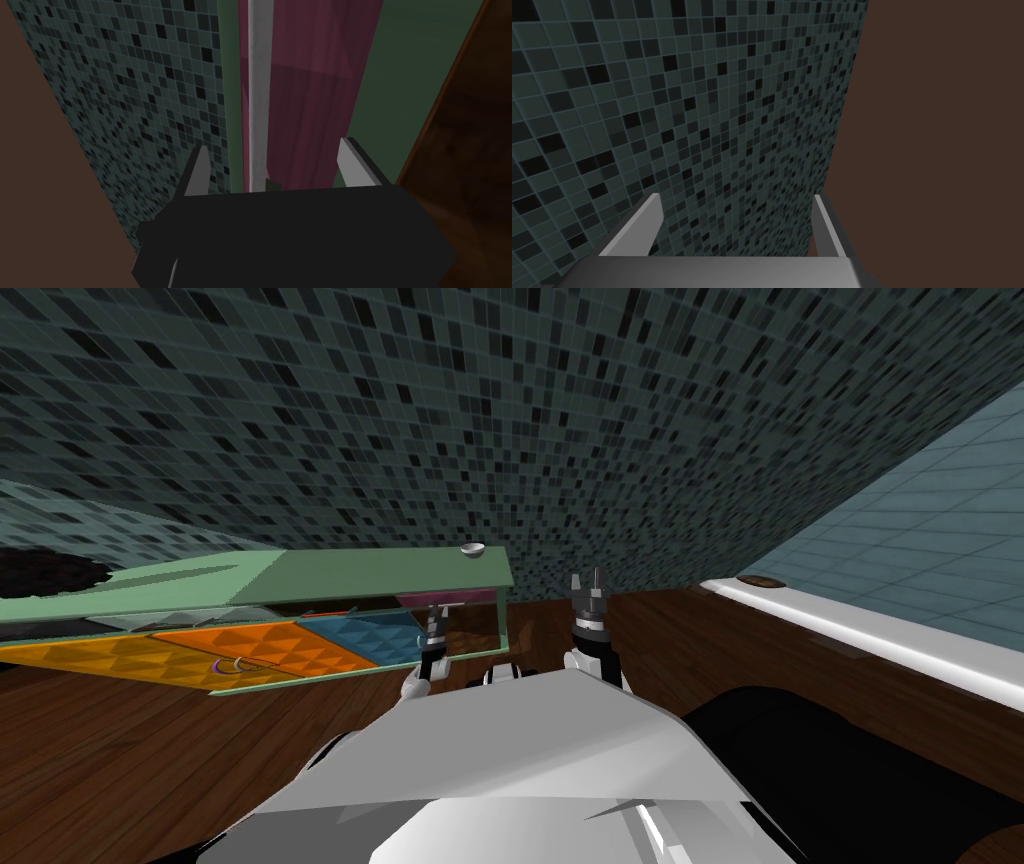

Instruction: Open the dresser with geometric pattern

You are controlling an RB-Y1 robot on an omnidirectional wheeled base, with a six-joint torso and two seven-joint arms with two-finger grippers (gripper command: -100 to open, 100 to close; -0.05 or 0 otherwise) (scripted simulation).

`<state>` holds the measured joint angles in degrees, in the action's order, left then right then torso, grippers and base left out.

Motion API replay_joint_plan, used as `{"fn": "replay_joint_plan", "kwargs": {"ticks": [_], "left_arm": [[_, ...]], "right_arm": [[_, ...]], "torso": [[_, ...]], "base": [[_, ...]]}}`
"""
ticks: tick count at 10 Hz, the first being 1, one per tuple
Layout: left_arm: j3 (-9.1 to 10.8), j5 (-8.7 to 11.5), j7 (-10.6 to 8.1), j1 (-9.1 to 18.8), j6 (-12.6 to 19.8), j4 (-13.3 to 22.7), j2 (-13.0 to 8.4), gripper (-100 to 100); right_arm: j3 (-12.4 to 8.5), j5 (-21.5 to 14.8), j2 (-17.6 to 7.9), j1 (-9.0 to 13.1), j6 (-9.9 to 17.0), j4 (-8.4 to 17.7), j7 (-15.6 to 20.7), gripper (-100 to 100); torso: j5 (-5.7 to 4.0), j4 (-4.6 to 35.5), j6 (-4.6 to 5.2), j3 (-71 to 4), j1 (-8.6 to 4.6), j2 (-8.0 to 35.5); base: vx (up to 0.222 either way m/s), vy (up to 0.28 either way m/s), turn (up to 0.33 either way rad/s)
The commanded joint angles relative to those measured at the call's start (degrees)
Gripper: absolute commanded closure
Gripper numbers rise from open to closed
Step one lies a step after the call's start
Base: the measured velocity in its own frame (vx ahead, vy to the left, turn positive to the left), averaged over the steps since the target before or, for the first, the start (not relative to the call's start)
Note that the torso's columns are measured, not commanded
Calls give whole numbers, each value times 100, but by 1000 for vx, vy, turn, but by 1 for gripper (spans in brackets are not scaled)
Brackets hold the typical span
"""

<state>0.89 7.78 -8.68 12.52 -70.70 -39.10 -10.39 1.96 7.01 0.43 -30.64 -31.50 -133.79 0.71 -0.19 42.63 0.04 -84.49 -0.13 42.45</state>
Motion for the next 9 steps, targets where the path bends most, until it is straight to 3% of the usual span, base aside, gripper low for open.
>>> {"fn": "replay_joint_plan", "kwargs": {"ticks": [1, 2, 3, 4, 5, 6, 7, 9], "left_arm": [[-38, -113, 63, -272, -97, -321, 137, 100], [-38, -113, 63, -272, -97, -395, 137, 100], [-71, -194, 106, -558, -91, -637, 238, 100], [-71, -194, 106, -558, -91, -681, 238, 100], [-104, -275, 150, -845, -86, -915, 338, 100], [-104, -275, 150, -845, -86, -967, 338, 100], [-137, -356, 194, -1132, -80, -1163, 439, 100], [-137, -356, 194, -1132, -80, -1253, 439, 100]], "right_arm": [[0, 0, 0, -1, 0, 0, 0, 0], [0, 0, 0, 0, 0, 0, 0, 0], [0, 0, 0, 0, 0, 0, 0, 0], [0, 0, 0, 1, 0, 0, 0, 0], [0, 0, 0, 1, 0, 0, 0, 0], [0, 0, 0, 1, 0, 0, 0, 0], [0, 0, 0, 1, 0, 0, 0, 0], [0, 0, 0, 1, 0, 0, 0, 0]], "torso": [[-4, 8, 6, 4, -8, 7], [-4, 8, -6, 11, -5, 19], [-7, 15, -18, 24, -5, 41], [0, 8, -8, 26, -4, 41], [-2, 11, -6, 21, -6, 35], [4, -2, -2, 14, -2, 21], [2, 0, -2, 9, -4, 16], [7, -10, 0, 3, -1, 3]], "base": [[83, 61, -49], [33, 21, 38], [41, 24, -30], [34, 23, -3], [52, 42, -7], [39, 35, -6], [47, 38, -11], [31, 22, -3]]}}
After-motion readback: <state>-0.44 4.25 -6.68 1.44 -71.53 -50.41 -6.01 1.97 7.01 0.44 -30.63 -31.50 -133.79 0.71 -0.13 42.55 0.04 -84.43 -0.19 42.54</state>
